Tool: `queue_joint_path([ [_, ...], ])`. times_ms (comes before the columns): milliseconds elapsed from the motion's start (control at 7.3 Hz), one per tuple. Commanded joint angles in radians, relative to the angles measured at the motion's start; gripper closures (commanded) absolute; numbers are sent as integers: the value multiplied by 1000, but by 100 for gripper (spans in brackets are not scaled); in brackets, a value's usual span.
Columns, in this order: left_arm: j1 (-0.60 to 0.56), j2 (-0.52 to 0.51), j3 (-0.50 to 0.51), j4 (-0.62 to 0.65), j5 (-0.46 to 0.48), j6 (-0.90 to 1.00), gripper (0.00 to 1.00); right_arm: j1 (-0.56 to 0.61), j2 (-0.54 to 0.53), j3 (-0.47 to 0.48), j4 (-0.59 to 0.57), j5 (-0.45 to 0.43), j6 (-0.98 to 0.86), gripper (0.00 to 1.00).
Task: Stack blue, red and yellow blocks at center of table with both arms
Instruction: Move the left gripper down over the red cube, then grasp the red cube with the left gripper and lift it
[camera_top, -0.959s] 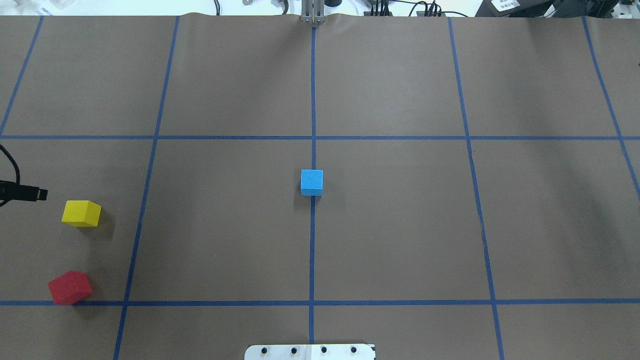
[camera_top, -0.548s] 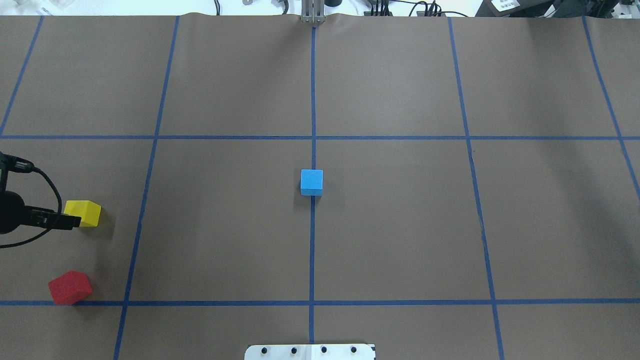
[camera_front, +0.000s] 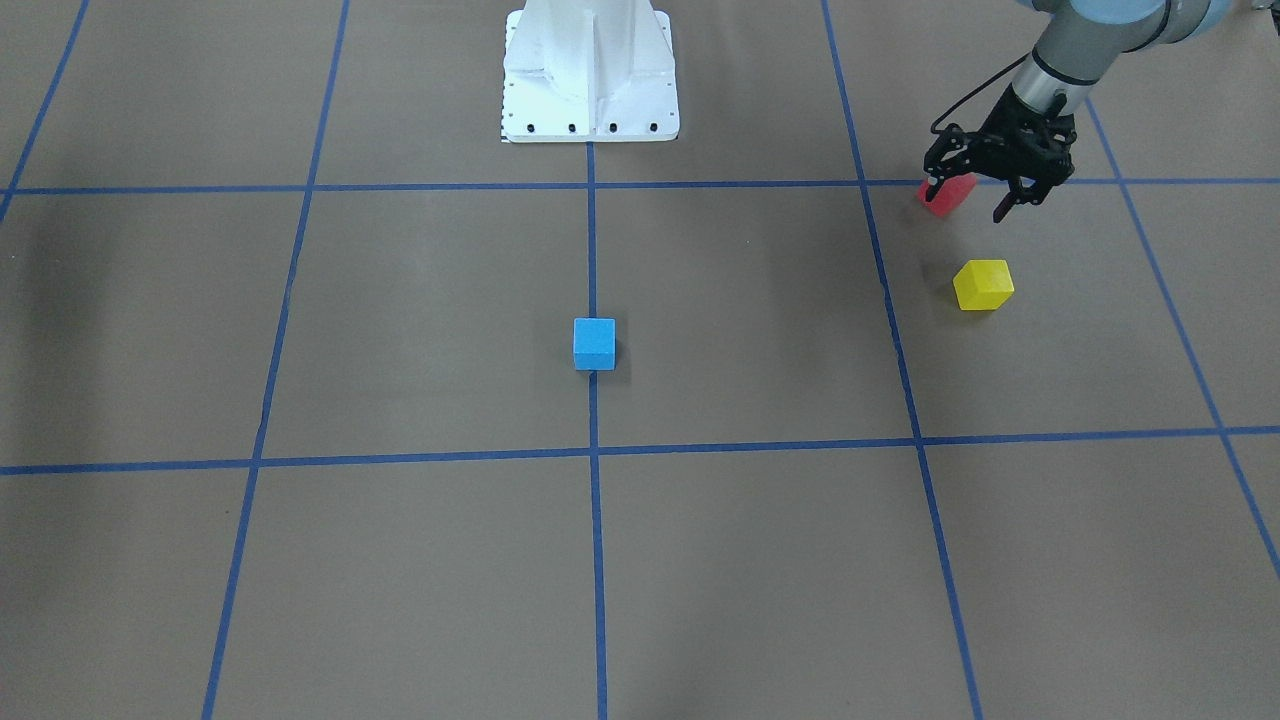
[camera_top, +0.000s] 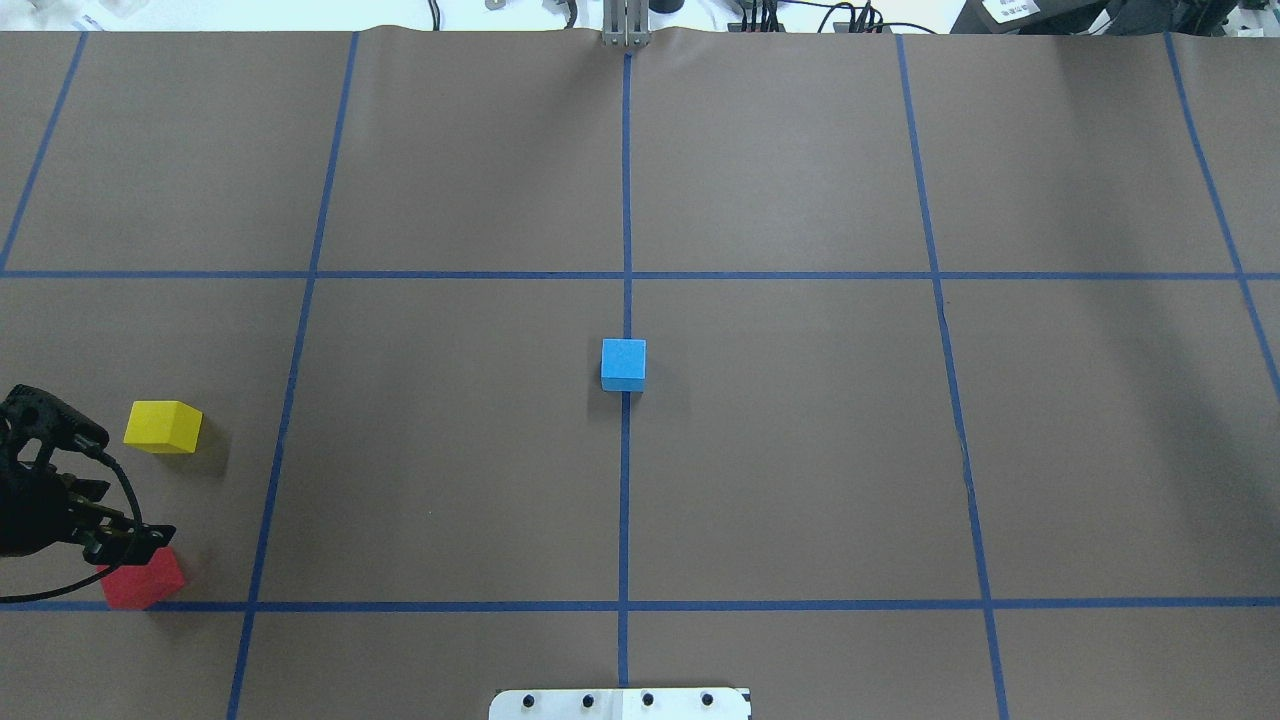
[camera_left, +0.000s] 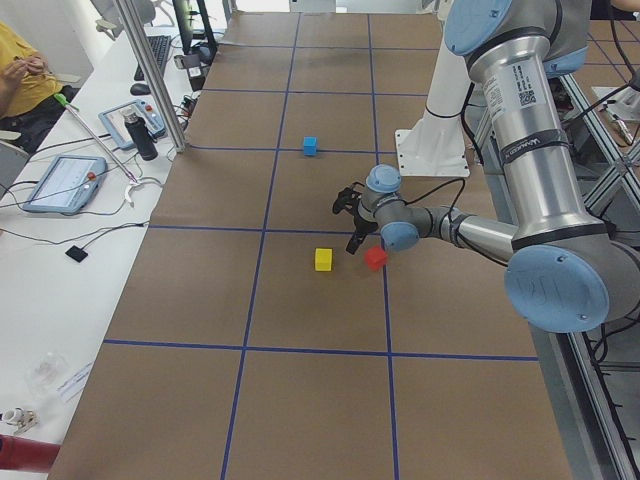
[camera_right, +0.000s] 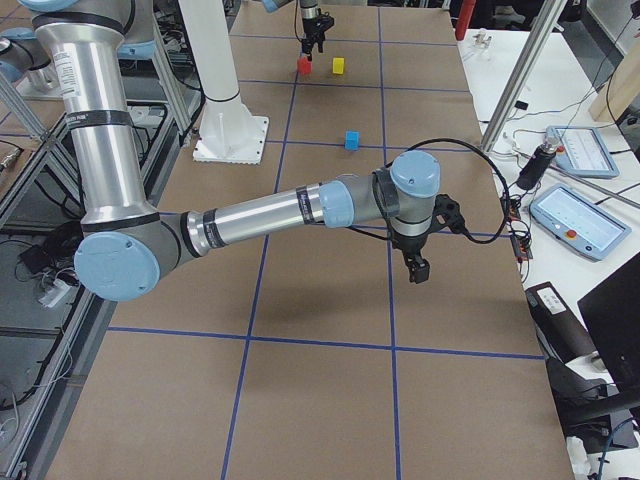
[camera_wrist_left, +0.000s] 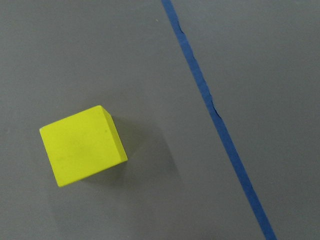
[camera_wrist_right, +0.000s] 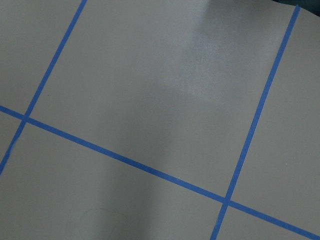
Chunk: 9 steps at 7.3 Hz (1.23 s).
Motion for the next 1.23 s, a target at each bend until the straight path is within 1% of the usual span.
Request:
queue_joint_path([
  [0, 15, 34, -1, -28, 2, 206, 0, -1, -1, -2, 0, -4, 0, 0],
  [548, 150, 29, 12, -48, 12, 223, 0, -1, 1, -6, 0, -7, 0, 0],
  [1095, 149, 18, 42, -71, 0, 225, 1, -1, 2, -6, 0, -1, 2, 0],
])
